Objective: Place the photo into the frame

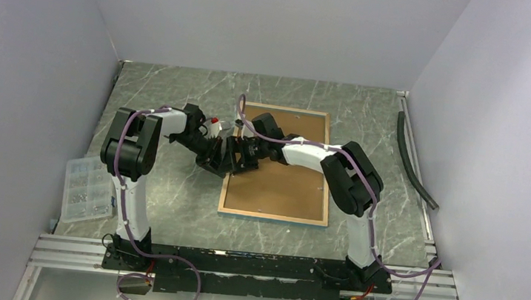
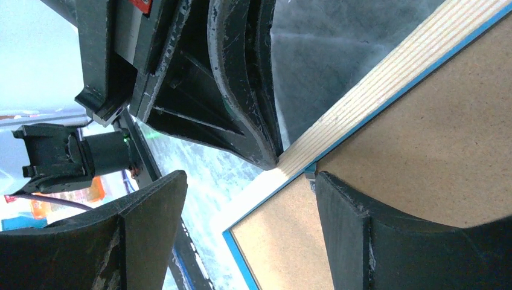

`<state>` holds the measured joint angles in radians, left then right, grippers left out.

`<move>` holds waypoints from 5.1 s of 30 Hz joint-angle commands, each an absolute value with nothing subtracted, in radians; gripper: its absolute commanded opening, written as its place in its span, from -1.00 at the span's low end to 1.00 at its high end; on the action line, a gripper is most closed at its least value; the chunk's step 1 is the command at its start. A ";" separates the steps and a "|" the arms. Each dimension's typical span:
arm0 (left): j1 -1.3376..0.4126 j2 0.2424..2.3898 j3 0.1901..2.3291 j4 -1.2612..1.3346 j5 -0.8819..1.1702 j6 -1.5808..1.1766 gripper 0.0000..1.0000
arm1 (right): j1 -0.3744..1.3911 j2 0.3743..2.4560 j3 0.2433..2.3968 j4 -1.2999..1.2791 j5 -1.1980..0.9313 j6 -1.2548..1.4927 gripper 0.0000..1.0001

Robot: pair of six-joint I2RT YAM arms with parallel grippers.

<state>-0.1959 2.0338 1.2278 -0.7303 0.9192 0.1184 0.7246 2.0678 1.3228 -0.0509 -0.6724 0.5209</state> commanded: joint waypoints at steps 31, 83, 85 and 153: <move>-0.216 1.920 1.153 -0.684 0.799 0.249 -0.72 | 0.060 1.774 1.166 -0.130 -0.173 0.662 0.99; -0.097 2.410 1.842 -0.686 1.092 -0.112 -0.32 | 0.420 2.190 1.627 -0.035 -0.577 0.631 0.68; -0.111 2.431 1.870 -0.720 1.050 -0.093 -0.36 | 0.430 2.216 1.658 -0.043 -0.594 0.622 0.68; -0.156 2.413 1.801 -0.703 0.954 -0.070 -0.76 | 0.587 2.410 1.876 -0.307 -0.807 0.417 0.50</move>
